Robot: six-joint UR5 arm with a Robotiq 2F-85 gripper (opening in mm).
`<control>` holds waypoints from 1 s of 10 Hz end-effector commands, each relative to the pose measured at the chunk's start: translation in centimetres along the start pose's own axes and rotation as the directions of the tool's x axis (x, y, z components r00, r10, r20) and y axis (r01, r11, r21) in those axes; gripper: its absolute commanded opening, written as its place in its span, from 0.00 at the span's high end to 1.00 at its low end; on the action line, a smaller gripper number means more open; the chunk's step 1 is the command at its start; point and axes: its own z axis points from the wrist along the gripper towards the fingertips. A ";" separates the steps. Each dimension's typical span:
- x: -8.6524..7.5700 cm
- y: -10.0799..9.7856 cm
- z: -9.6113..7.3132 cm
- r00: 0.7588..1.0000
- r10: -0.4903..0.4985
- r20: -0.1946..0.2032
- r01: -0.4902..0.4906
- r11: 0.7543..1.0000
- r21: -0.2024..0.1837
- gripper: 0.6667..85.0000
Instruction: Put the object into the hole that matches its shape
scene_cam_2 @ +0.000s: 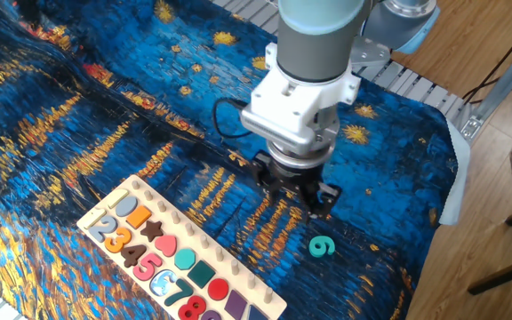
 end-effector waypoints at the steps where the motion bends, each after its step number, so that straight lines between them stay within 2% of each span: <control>1: 0.8 1.4 -0.1 0.997 -0.075 -0.029 0.073 0.996 -0.049 0.27; 2: 0.8 1.5 -0.1 0.998 -0.055 -0.032 0.053 0.997 -0.051 0.26; 3: 0.4 1.8 0.1 1.000 -0.026 -0.015 0.025 0.998 -0.053 0.25; 4: -0.1 3.4 1.3 1.000 0.003 0.009 -0.002 0.999 -0.039 0.25; 5: -0.3 4.7 2.1 0.999 0.022 0.024 -0.021 0.999 -0.041 0.25; 6: -0.4 5.3 2.6 0.999 0.028 0.034 -0.027 0.999 -0.037 0.25; 8: -0.3 5.1 3.1 0.999 0.021 0.040 -0.020 0.999 -0.030 0.26; 9: 0.1 4.6 3.3 0.999 0.014 0.036 -0.013 1.000 -0.010 0.26; 10: 0.2 4.5 3.6 0.999 0.011 0.043 -0.011 1.000 -0.014 0.27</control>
